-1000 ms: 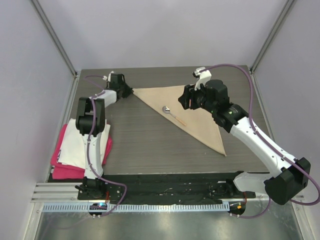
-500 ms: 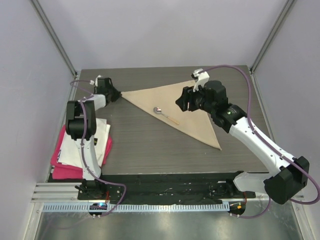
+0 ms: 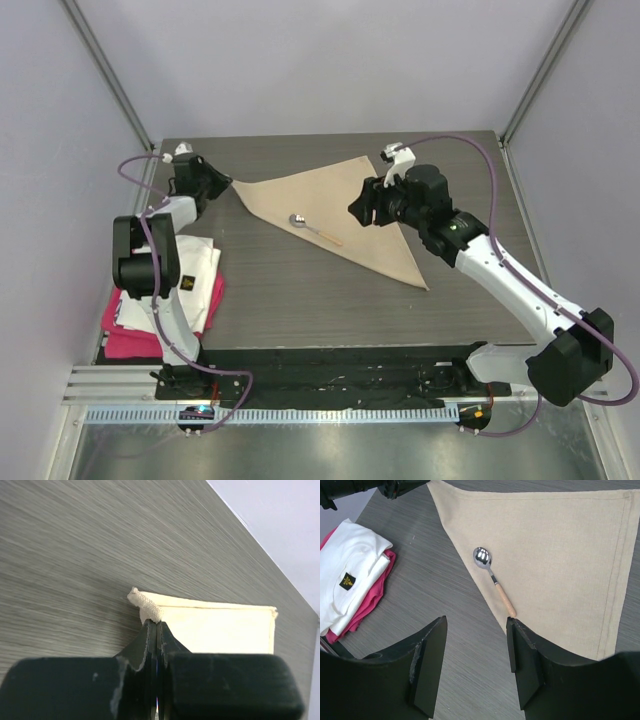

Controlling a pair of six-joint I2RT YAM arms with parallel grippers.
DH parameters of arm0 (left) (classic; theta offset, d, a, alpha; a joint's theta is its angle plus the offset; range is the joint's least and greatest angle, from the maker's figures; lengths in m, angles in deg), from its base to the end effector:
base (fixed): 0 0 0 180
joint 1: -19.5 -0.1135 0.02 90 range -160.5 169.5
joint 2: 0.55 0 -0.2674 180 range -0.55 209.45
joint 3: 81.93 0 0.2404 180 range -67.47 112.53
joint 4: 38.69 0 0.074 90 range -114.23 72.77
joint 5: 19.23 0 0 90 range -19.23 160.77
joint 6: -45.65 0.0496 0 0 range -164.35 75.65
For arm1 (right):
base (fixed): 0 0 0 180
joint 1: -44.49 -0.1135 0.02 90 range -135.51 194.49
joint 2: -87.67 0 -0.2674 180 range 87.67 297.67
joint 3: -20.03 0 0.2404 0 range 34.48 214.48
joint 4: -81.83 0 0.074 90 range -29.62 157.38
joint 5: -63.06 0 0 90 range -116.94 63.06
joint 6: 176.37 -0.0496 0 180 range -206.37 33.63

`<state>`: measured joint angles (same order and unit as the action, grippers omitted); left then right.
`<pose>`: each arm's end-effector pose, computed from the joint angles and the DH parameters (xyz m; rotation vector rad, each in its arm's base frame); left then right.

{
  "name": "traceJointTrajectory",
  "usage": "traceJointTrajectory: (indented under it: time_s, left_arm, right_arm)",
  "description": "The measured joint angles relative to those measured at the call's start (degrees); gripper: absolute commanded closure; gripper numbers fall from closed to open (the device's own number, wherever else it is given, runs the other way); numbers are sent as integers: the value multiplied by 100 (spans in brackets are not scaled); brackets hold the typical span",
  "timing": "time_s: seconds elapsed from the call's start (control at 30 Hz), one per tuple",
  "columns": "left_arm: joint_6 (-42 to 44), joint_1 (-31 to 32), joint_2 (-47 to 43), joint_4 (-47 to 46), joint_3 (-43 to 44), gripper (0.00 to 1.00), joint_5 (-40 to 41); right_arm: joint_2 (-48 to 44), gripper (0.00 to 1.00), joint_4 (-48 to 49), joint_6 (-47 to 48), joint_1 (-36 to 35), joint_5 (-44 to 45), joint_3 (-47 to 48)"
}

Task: Fold the napkin, place the utensils inside, and roll it up
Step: Fold the napkin at the center of the board.

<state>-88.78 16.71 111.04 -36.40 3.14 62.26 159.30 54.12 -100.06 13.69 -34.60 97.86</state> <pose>0.4412 0.0142 0.1955 -0.7639 1.9807 -0.5932 0.2451 0.1538 0.3481 -0.3868 1.9600 0.6380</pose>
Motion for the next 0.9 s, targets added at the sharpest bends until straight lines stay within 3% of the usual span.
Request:
traceJointTrajectory:
  time_s: [0.2,0.63,0.9]
  left_arm:
    - [15,286,-13,-177,-48,100,-304]
    - [-42,1692,-87,-531,-363,100,-782]
    - [-72,2098,-85,-780,-542,100,-1060]
  right_arm:
    - [-2,41,0,-4,0,-2,-125]
    - [-2,42,50,-31,0,-92,-234]
    - [-2,41,114,-85,0,-127,-267]
